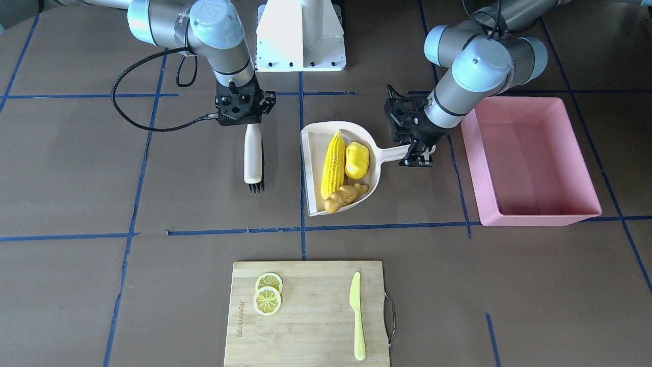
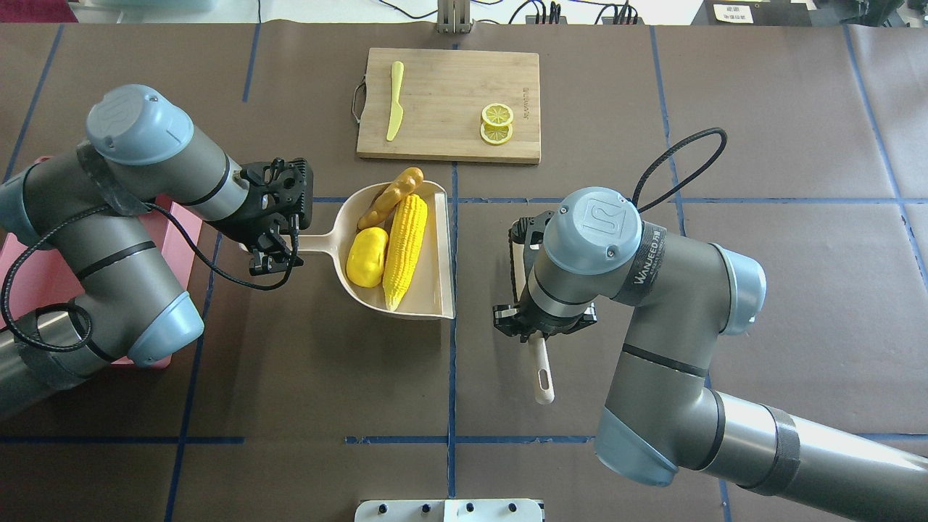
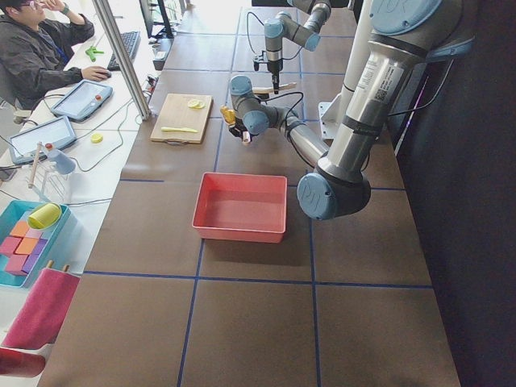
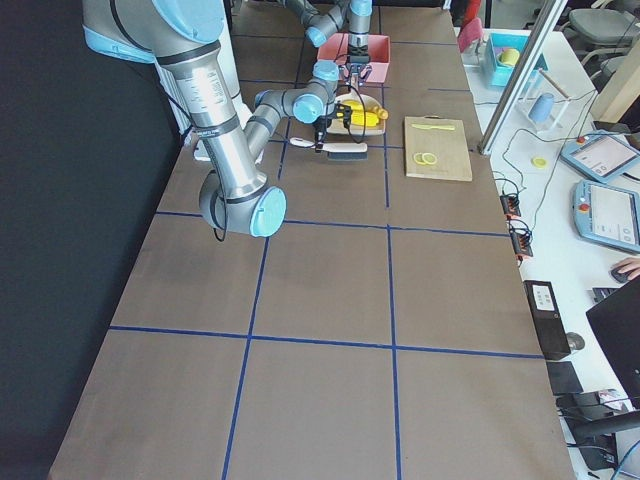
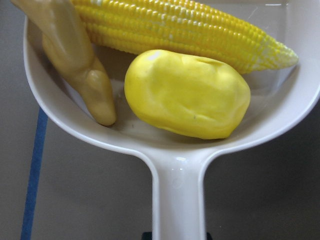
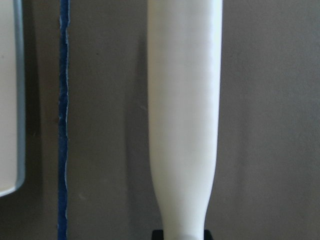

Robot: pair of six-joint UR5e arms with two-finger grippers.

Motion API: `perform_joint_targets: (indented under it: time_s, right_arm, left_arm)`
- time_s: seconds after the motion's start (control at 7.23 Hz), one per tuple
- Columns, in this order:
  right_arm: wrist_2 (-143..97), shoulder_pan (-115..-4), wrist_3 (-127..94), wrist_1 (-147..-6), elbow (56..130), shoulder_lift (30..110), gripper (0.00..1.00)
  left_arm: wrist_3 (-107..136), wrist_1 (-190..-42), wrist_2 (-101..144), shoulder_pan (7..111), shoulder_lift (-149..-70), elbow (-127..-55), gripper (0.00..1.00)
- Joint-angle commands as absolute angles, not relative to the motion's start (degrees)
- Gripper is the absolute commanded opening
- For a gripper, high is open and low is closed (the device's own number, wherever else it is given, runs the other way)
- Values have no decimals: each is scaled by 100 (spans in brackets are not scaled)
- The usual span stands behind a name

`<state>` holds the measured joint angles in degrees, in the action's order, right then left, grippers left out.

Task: Sweep and dump trash into bin
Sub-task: 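Lift the loaded dustpan with the left gripper and carry it over the pink bin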

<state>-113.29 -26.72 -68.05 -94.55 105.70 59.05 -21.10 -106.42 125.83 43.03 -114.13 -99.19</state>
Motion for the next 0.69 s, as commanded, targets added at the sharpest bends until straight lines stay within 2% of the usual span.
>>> perform_joint_targets:
  time_s: [0.0,0.55]
  right_arm:
    - [-11312,-2672,-6698,-9431,10582,5950,0]
    - [-11285,-2672,-6697,-9431,10582,5941,0]
  left_arm:
    - [-2092,-11386,13408,4822,-11138,-9914,0]
    - [-2092,-12066,14448,5571,-10907,-9888,0]
